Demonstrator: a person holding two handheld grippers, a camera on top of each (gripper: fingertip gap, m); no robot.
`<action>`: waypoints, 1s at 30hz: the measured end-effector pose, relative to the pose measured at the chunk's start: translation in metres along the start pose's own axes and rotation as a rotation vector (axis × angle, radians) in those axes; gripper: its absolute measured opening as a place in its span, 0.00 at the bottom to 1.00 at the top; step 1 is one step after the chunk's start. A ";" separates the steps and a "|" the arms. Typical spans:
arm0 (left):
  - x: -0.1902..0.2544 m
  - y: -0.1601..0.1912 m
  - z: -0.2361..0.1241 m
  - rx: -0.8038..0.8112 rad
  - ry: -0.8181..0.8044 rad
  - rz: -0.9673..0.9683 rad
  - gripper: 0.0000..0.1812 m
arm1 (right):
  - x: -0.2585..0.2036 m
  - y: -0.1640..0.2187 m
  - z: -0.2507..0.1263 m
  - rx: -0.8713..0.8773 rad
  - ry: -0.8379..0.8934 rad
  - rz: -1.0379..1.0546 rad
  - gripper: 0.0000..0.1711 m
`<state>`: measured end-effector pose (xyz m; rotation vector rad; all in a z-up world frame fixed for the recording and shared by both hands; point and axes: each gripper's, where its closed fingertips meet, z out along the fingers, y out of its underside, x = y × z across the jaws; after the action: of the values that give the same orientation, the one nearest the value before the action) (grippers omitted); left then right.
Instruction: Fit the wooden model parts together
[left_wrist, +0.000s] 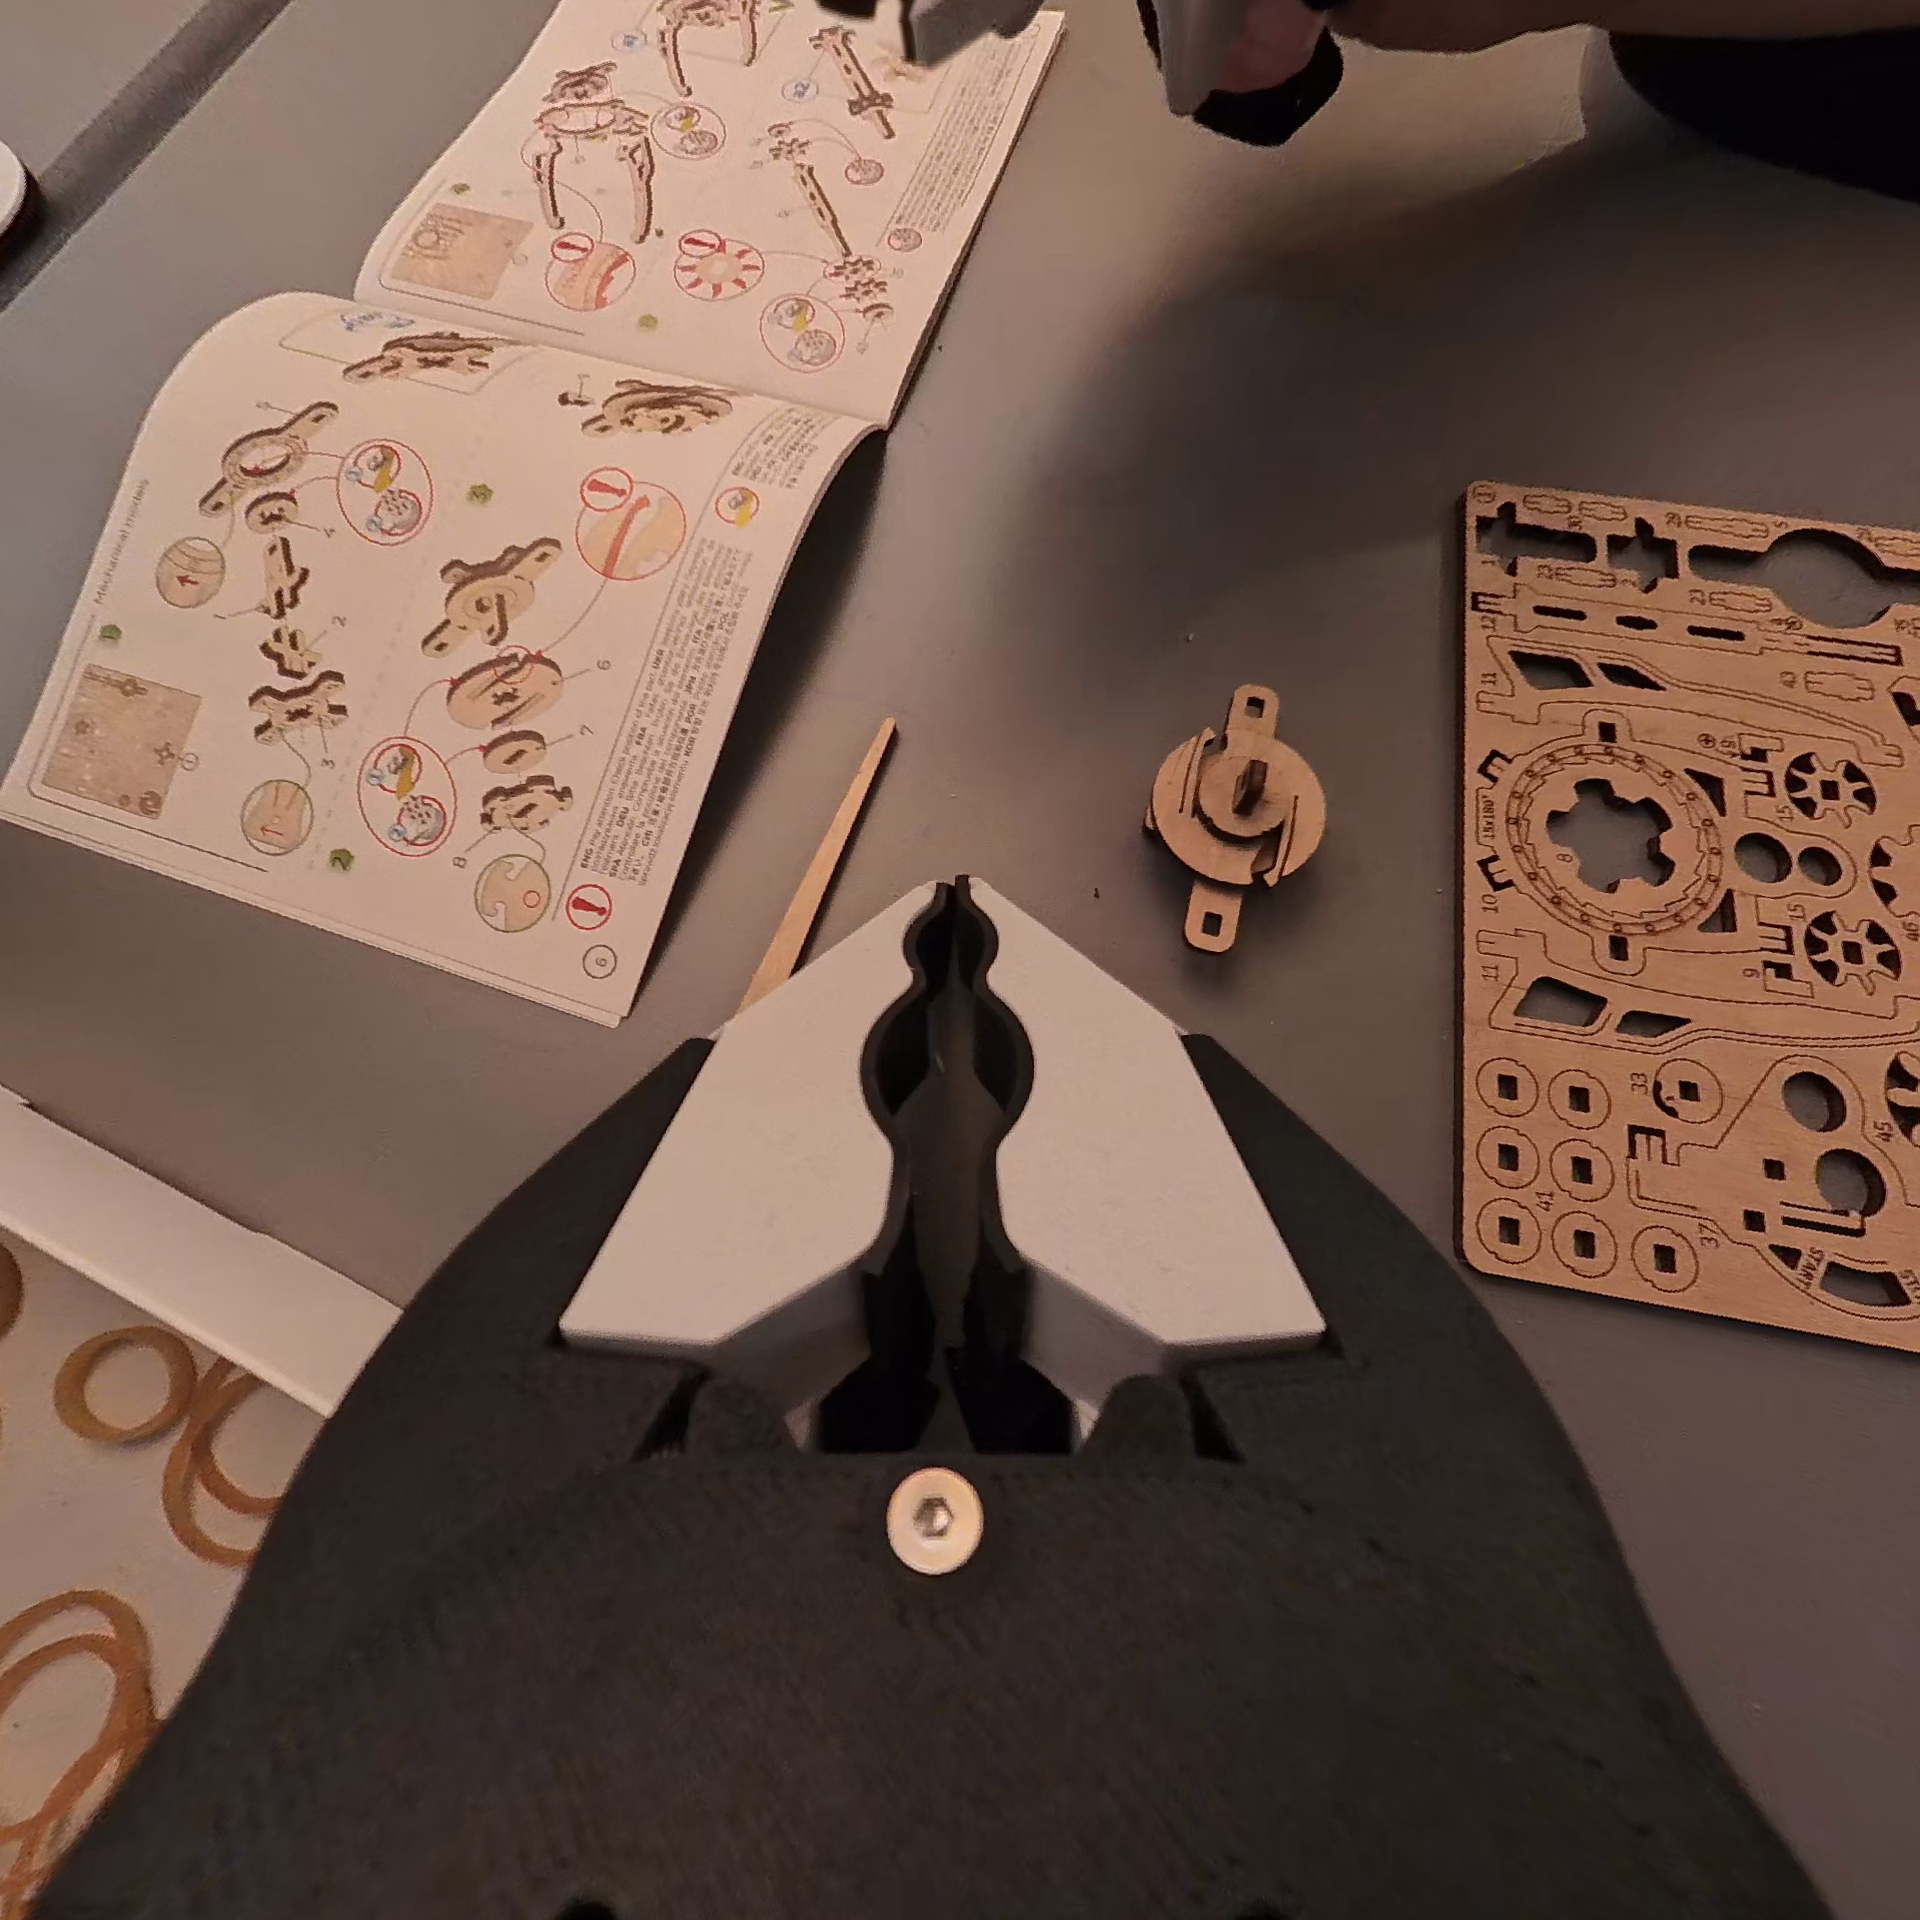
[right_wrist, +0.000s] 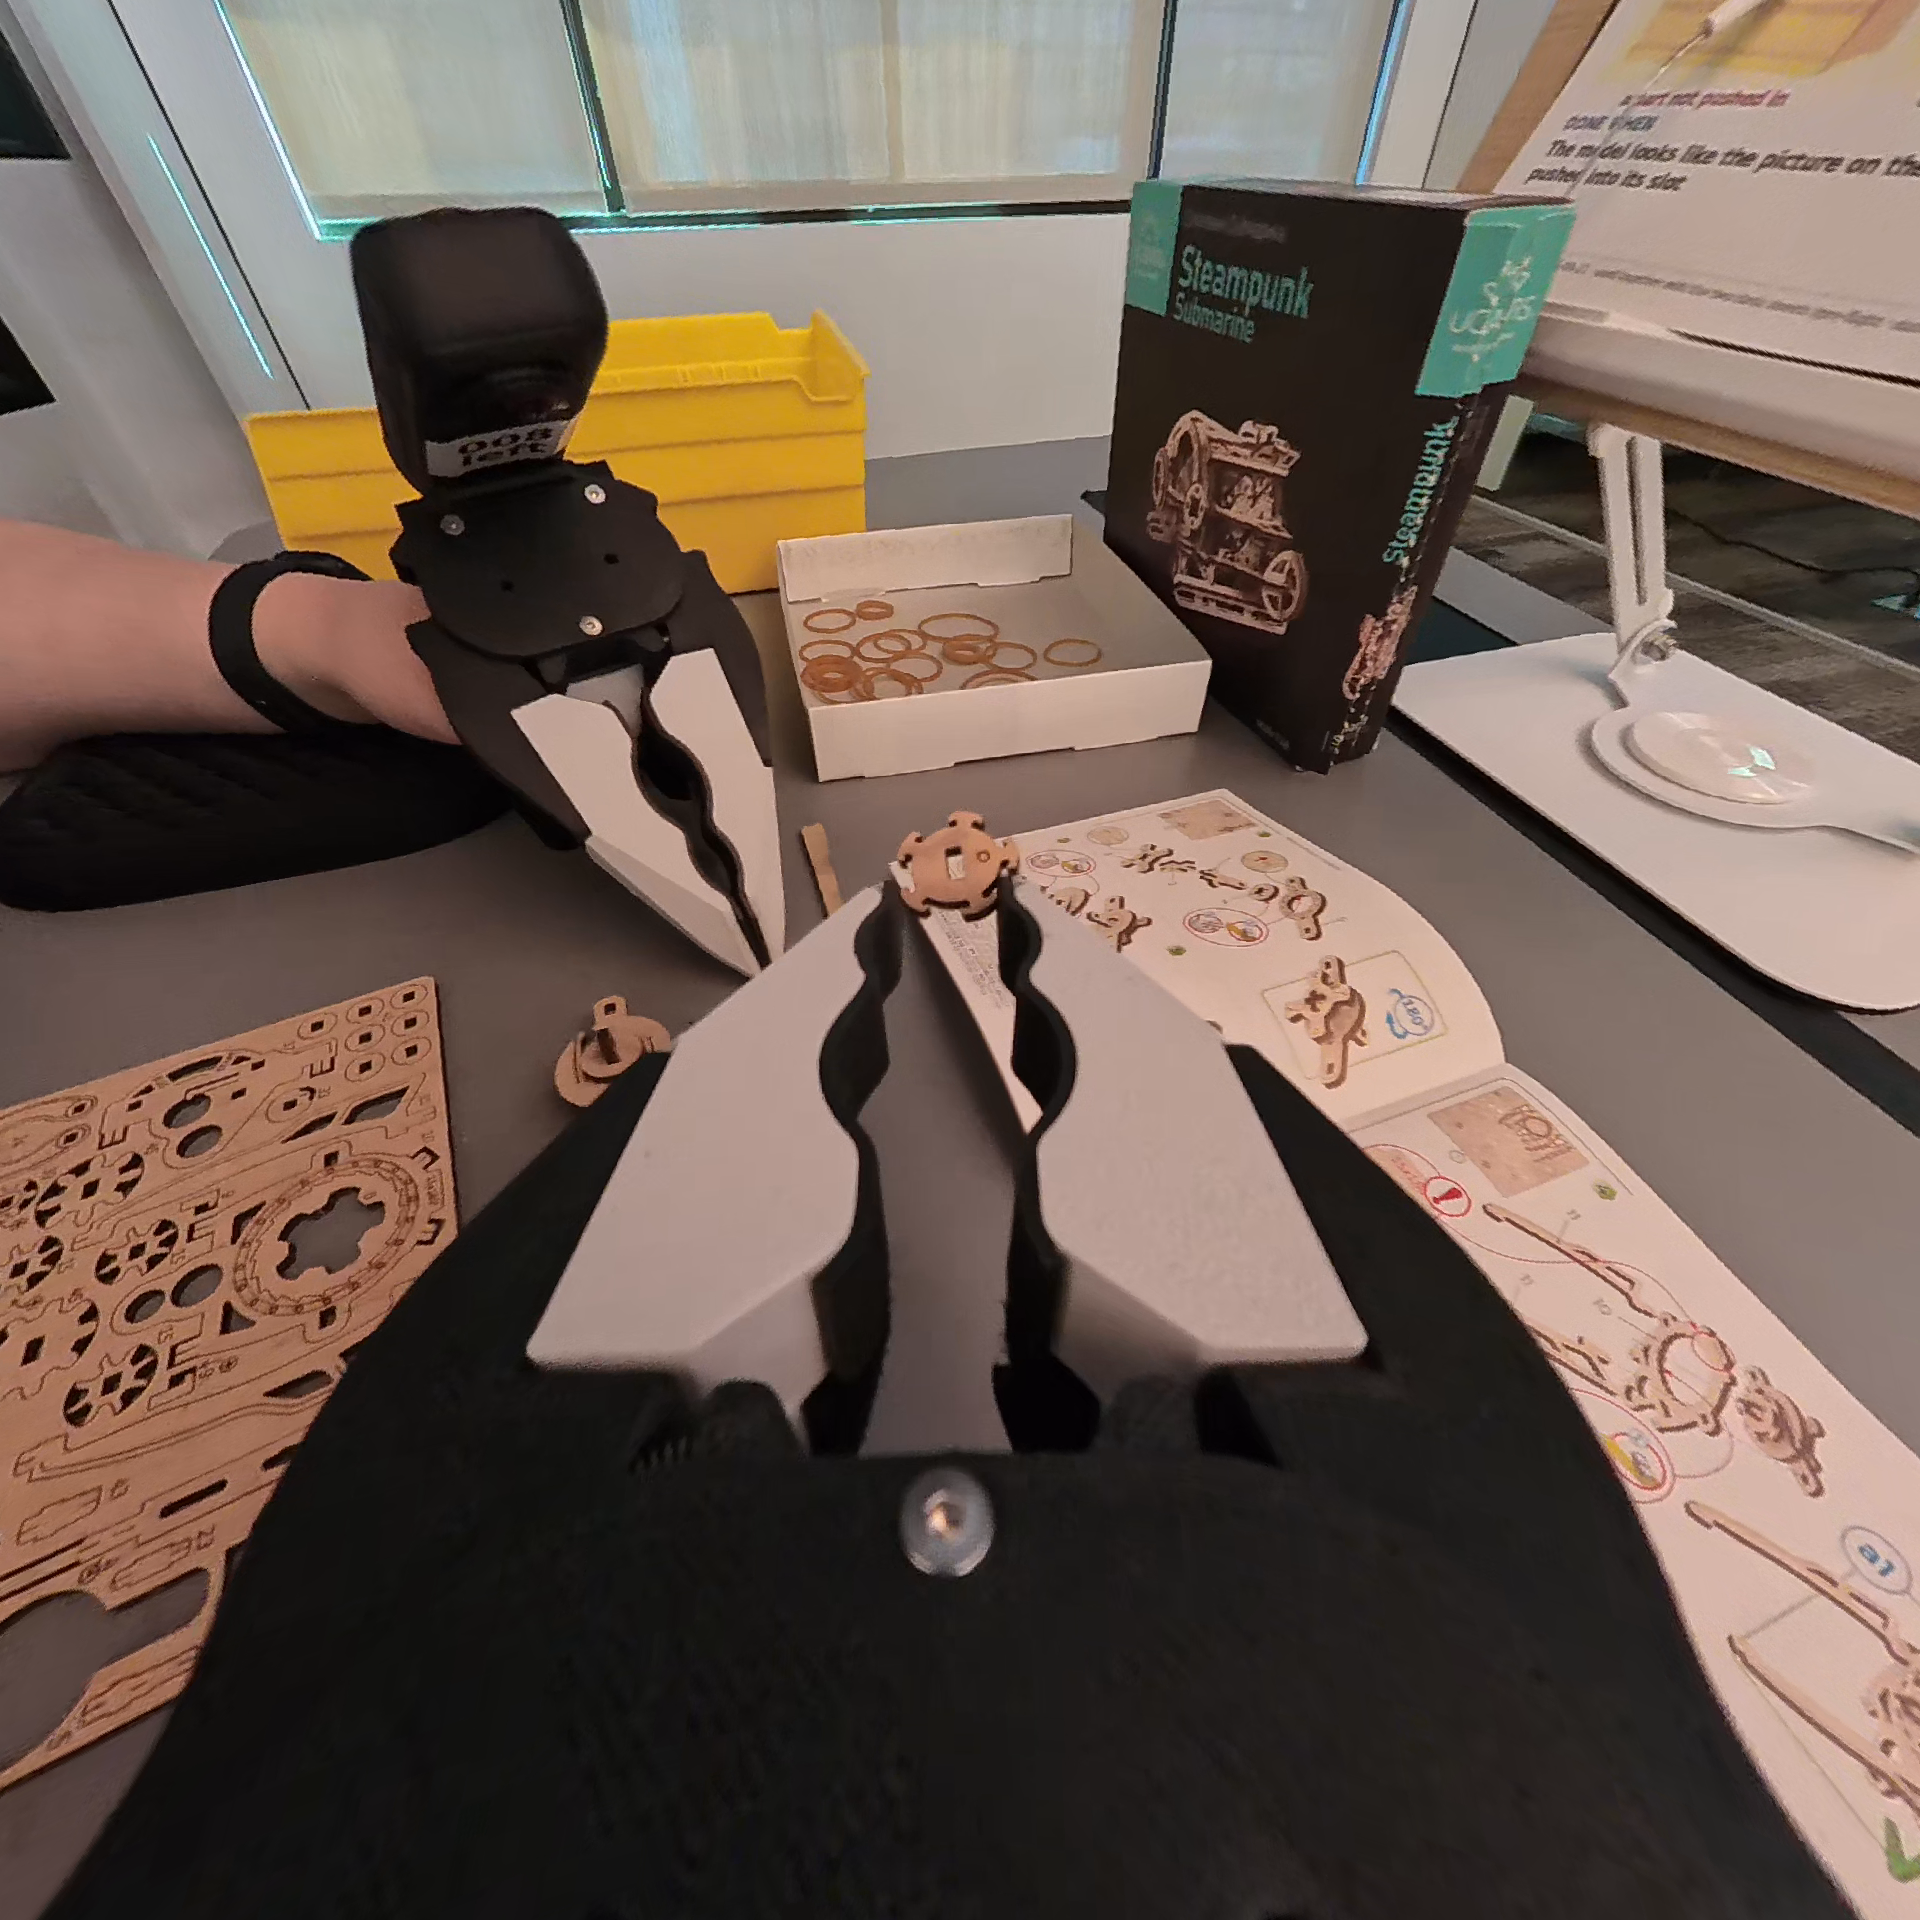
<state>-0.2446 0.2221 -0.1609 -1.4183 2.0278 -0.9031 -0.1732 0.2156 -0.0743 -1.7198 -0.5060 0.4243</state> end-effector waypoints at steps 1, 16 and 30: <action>0.000 0.000 0.000 0.000 -0.002 0.003 0.00 | -0.002 -0.001 0.000 -0.001 -0.006 0.000 0.10; 0.002 0.000 -0.001 0.005 0.024 -0.081 0.01 | -0.060 0.013 0.014 -0.147 -0.156 -0.006 0.10; 0.000 -0.029 -0.015 0.192 0.069 -0.135 0.15 | -0.092 0.046 0.024 -0.322 -0.289 -0.022 0.10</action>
<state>-0.2379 0.2184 -0.1287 -1.4471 1.8542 -1.1859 -0.2585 0.1773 -0.1231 -1.9699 -0.8383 0.6053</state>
